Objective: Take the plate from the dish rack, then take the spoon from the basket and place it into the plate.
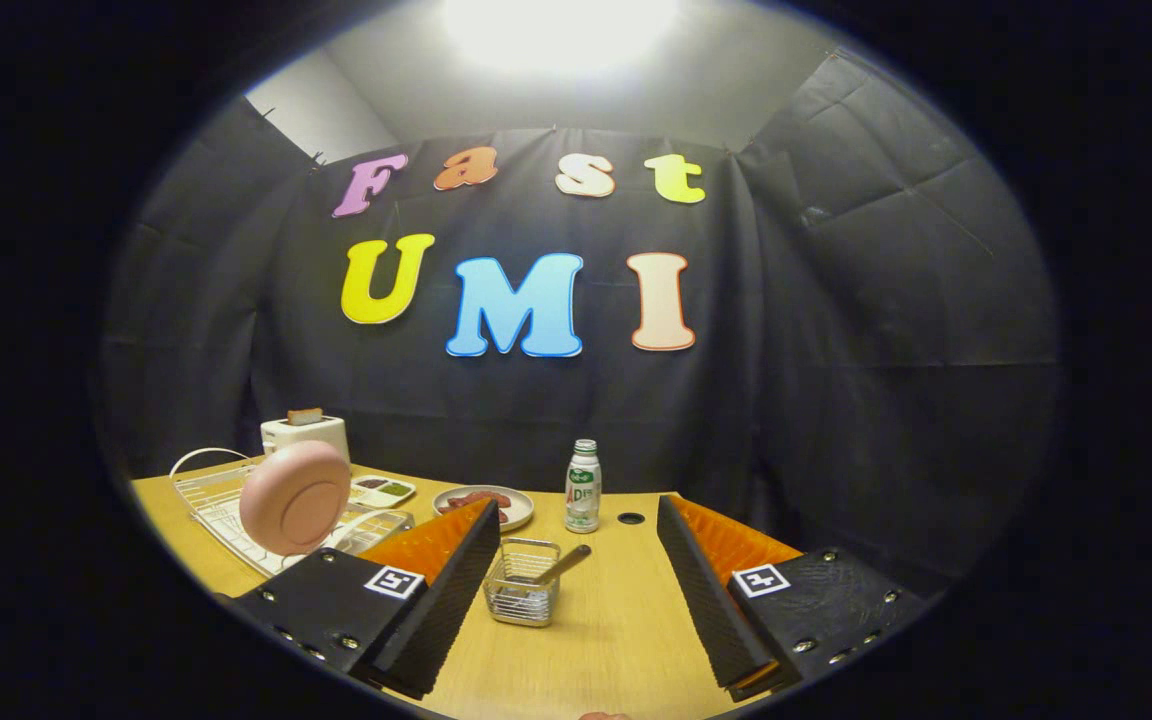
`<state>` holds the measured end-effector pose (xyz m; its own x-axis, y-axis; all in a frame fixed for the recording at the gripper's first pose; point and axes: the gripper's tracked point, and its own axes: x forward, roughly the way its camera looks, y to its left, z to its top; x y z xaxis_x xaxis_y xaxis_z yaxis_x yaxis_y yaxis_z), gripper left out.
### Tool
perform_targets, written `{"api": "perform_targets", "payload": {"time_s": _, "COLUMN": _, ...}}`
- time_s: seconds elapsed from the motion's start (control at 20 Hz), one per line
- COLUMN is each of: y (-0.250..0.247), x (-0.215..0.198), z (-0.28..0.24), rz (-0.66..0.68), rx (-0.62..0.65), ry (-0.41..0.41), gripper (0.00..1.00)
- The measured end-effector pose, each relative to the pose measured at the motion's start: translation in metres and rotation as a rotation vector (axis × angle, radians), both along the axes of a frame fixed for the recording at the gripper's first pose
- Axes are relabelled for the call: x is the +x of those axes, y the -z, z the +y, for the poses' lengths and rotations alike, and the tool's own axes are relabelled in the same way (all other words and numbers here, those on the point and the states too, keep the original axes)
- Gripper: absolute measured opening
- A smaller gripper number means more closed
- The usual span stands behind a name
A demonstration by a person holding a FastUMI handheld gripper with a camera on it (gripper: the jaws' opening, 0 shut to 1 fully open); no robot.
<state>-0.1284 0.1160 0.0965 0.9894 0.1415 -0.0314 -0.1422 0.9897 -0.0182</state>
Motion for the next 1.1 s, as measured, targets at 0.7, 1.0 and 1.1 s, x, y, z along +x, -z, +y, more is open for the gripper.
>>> {"api": "perform_targets", "payload": {"time_s": 0.7, "y": -0.074, "x": 0.024, "z": 0.144, "rz": -0.039, "rx": 0.053, "ry": -0.199, "gripper": 0.96}}
{"api": "perform_targets", "payload": {"time_s": 1.0, "y": -0.054, "x": 0.057, "z": 0.183, "rz": 0.121, "rx": 0.083, "ry": -0.217, "gripper": 0.96}}
{"api": "perform_targets", "payload": {"time_s": 1.1, "y": -0.041, "x": 0.066, "z": 0.195, "rz": 0.203, "rx": 0.089, "ry": -0.222, "gripper": 0.97}}
